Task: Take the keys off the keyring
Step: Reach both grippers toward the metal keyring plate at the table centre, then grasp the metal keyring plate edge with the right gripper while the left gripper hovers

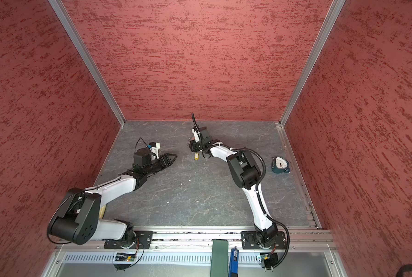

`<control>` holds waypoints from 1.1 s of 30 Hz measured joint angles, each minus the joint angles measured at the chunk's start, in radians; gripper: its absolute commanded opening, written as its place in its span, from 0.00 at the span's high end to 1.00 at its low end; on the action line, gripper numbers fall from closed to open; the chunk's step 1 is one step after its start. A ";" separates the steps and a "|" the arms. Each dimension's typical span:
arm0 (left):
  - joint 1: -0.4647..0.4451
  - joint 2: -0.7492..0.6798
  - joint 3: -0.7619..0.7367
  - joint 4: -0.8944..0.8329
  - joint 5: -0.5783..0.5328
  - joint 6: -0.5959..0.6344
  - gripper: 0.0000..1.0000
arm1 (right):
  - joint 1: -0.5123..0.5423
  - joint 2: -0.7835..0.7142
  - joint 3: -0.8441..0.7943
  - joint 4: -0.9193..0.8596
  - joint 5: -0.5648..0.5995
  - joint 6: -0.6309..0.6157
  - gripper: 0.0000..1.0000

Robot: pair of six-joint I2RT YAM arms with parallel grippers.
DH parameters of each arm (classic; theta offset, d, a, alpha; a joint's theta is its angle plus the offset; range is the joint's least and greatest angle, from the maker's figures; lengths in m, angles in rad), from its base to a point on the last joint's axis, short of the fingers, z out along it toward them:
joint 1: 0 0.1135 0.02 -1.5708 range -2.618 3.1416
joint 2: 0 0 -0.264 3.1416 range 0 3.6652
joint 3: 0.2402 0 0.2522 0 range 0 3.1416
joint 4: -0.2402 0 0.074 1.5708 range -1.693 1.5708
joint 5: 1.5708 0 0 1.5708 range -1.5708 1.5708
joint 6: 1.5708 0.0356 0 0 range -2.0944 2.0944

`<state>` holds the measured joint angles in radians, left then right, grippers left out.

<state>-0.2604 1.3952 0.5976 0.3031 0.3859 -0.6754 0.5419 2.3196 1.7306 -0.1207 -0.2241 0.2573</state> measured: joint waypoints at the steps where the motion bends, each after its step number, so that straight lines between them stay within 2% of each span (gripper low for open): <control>1: 0.000 0.001 0.000 0.001 0.001 0.000 0.38 | 0.000 0.006 0.008 -0.007 0.000 -0.003 0.55; 14: 0.001 0.043 0.000 0.011 0.030 0.000 0.38 | 0.001 0.084 0.109 -0.099 -0.031 -0.048 0.51; 20: 0.005 0.065 0.001 0.012 0.044 -0.004 0.38 | 0.001 0.084 0.113 -0.113 -0.034 -0.072 0.58; 27: 0.014 0.073 0.001 0.018 0.064 -0.008 0.38 | 0.007 0.084 0.113 -0.116 -0.031 -0.075 0.58; 28: 0.014 0.073 0.001 0.020 0.066 -0.008 0.38 | 0.011 0.084 0.112 -0.117 -0.023 -0.076 0.56; 30: 0.014 0.073 0.001 0.023 0.069 -0.008 0.38 | 0.019 0.084 0.113 -0.117 0.003 -0.080 0.42; 33: 0.014 0.073 0.001 0.032 0.077 -0.009 0.37 | 0.041 0.084 0.112 -0.126 0.073 -0.092 0.35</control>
<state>-0.2459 1.4681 0.5983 0.3347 0.4625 -0.6842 0.5831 2.4035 1.8427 -0.2466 -0.1513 0.1654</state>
